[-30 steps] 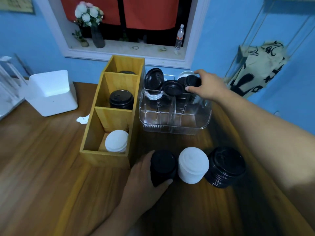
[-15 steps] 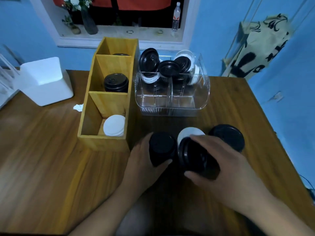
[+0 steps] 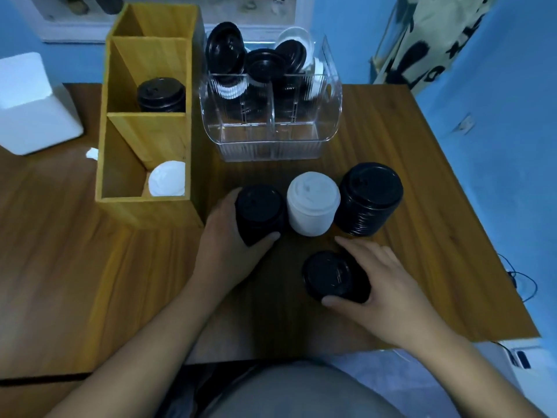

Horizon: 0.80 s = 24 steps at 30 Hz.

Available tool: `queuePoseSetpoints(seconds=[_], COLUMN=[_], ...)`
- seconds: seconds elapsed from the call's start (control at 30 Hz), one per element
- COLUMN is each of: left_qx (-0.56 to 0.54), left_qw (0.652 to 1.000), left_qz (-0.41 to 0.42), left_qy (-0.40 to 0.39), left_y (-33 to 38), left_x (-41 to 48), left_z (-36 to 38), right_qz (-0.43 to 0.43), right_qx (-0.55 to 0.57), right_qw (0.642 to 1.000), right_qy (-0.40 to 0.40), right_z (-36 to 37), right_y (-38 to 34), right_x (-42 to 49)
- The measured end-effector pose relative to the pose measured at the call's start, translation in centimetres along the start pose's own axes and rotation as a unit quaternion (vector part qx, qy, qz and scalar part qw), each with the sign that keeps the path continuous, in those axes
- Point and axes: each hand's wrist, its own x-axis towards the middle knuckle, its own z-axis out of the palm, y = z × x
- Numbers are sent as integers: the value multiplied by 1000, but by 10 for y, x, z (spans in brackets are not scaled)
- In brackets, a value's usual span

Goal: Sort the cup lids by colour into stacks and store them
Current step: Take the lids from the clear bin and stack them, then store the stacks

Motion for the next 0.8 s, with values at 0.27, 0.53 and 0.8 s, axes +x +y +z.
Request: queuePoseSetpoints(seconds=[0.27, 0.53, 0.8], left_qx=[2, -9, -31], left_qw=[1000, 1000, 998], left_qz=[-4, -11, -32], left_qy=[2, -6, -34], left_y=[0, -2, -4], left_x=[-2, -2, -2], left_z=[1, 2, -1], right_qz=[5, -19, -18], right_qx=[-7, -99, -79], right_qw=[999, 995, 996], right_qy=[-38, -17, -27], right_z=[-3, 9, 12], right_y=[-2, -17, -14], right_x=[4, 8, 12])
